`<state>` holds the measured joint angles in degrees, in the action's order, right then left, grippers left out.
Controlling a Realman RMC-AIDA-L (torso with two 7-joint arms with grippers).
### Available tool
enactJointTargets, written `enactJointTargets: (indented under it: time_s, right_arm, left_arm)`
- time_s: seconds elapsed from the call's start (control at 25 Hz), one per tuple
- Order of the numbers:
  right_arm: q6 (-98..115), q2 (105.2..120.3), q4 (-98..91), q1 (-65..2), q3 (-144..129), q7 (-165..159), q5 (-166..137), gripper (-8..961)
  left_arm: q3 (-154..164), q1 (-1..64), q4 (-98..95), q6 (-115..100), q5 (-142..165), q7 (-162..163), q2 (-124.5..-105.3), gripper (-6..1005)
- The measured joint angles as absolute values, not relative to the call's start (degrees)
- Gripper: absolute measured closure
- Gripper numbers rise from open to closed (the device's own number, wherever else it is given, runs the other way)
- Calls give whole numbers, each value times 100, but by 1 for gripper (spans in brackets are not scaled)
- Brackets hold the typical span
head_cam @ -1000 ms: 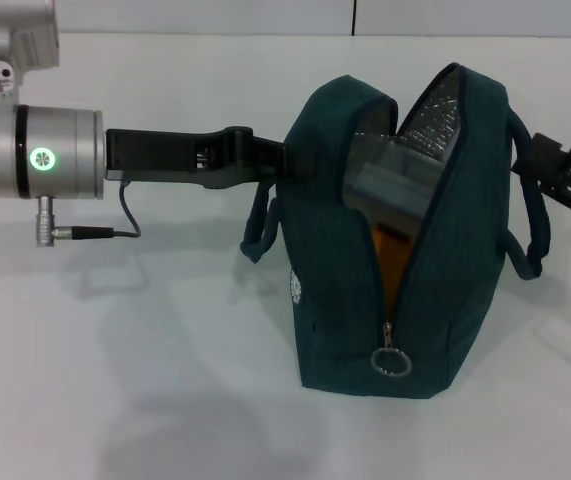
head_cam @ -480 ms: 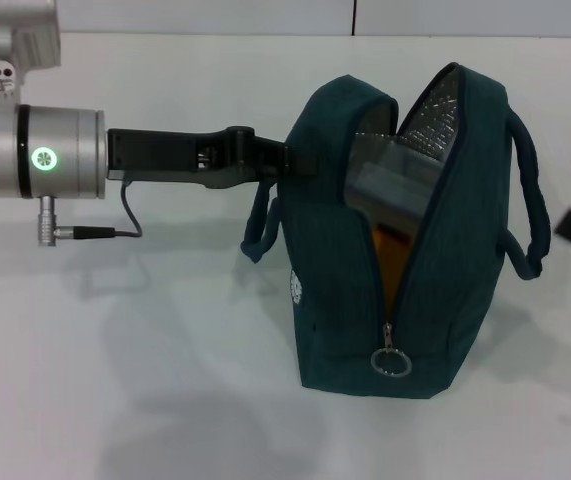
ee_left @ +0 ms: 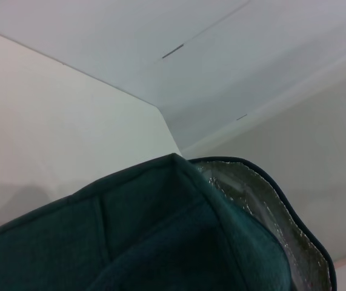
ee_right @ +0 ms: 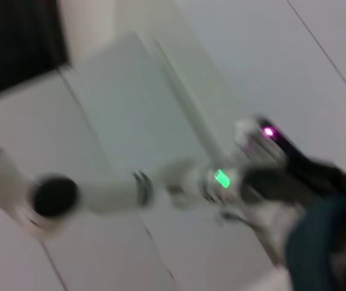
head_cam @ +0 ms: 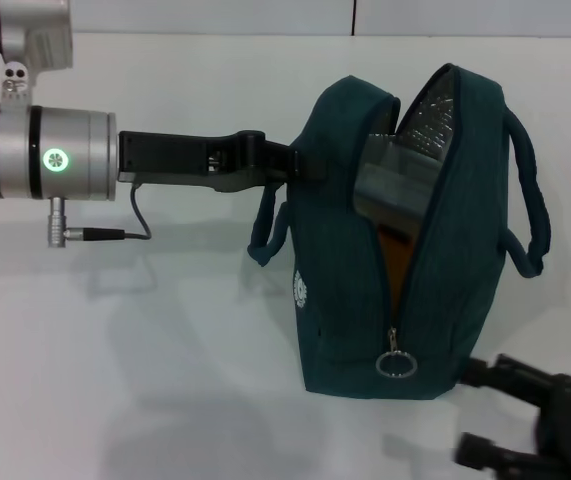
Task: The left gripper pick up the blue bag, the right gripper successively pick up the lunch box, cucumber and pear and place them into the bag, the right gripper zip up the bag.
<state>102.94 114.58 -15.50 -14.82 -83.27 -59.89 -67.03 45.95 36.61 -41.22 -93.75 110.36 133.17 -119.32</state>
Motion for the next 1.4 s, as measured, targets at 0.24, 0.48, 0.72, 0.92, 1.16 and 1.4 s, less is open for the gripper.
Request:
enactJointTargets:
  time_s: [0.24,0.48,0.72,0.92,1.16,1.4]
  right_arm:
    - [9481,11539,-1533,-1680,-8534,-6046,-6811,80]
    - [9284,11557,-1571,-1715,-8540,-6043,-6765,81]
    - [9272,11584,-1593,-1786,-8558,-6044,-6746,81]
    - [9271,11598,-1619,-1843,-8583,-6064,-6738,81]
    - [9204,11615,-1635,-1932,-8711,-6110,-6704,81]
    - [9178,11619,-1623,-1932,-8724,-6073,-6659,82]
  left_arm:
    - [4597,3665,-4122,-9357,11027,13320,-11936,958]
    - [4637,3665,-4122,-9356,11012,13323,-11934,960]
    - [4641,3665,-4122,-9357,11001,13308,-11939,959]
    - [4641,3665,-4122,-9360,10998,13300,-11942,959]
    - [4641,3670,-4122,-9360,10989,13298,-11948,959]
    - [4640,3663,-4106,-9360,10984,13298,-11953,958]
